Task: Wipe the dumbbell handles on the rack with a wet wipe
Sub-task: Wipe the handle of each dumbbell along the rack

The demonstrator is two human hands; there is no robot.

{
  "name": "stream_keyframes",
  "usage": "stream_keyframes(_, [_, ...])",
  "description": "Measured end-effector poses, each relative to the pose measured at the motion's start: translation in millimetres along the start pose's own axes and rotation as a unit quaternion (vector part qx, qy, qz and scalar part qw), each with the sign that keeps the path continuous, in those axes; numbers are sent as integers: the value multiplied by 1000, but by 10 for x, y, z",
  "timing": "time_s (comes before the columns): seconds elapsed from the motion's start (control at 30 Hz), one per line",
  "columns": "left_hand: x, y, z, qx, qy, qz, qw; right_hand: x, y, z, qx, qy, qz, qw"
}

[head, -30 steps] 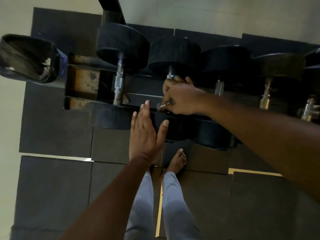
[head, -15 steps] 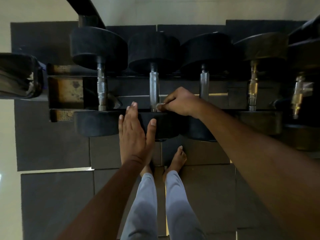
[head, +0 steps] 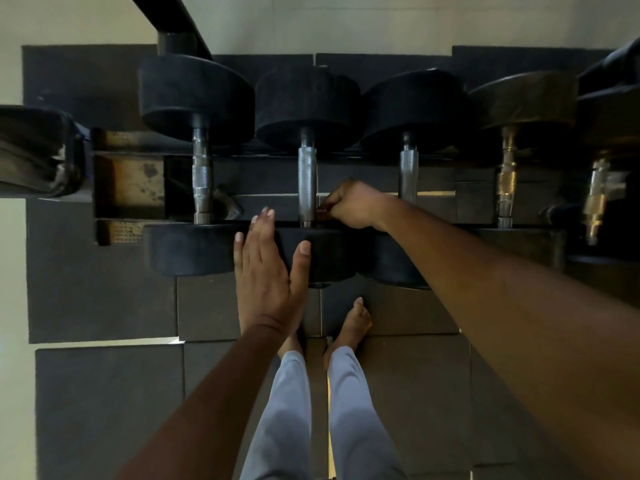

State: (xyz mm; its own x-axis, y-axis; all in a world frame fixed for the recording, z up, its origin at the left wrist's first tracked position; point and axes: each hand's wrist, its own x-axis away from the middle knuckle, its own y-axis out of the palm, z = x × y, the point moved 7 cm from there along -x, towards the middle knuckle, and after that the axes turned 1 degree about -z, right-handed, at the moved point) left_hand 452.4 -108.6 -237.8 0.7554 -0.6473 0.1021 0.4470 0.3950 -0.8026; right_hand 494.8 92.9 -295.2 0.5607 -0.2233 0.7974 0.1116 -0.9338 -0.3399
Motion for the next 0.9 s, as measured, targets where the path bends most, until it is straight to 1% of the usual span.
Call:
stream_keyframes(0.07, [-2, -7, 7, 0, 2, 6, 1000, 83, -43, 50, -29, 0, 3, 1000])
stream_keyframes(0.17, [2, -17, 17, 0, 3, 8, 1000, 207, -106, 50, -62, -26, 13, 998])
stream_keyframes(0.23, [3, -19, 19, 1, 3, 6, 1000, 234, -135, -36, -79, -63, 50, 994])
stream_keyframes(0.33, [4, -20, 15, 2, 4, 7, 1000, 227, -179, -234, -77, -148, 139, 976])
stream_keyframes(0.37, [3, -20, 14, 2, 4, 8, 1000, 222, -177, -277, -63, -163, 154, 973])
stream_keyframes(0.43, [-1, -19, 7, 1, 3, 9, 1000, 232, -158, -331, -19, -179, 157, 971])
stream_keyframes(0.6, [-1, -21, 17, -2, 4, 11, 1000, 243, -70, -366, 89, -204, 86, 971])
stream_keyframes(0.67, [0, -19, 19, -1, 1, 10, 1000, 254, -100, -401, 141, -213, 96, 962])
stream_keyframes(0.7, [1, -19, 17, 0, 1, 10, 1000, 265, -133, -438, 161, -221, 112, 955])
stream_keyframes(0.77, [2, -16, 14, 3, 1, 10, 1000, 283, -240, -550, 181, -247, 172, 936])
stream_keyframes(0.83, [-2, -10, 4, 5, 1, 10, 1000, 248, -374, -672, 201, -253, 252, 912])
stream_keyframes(0.9, [-4, 0, -15, 6, 0, 9, 1000, 211, -524, -759, 227, -229, 341, 883])
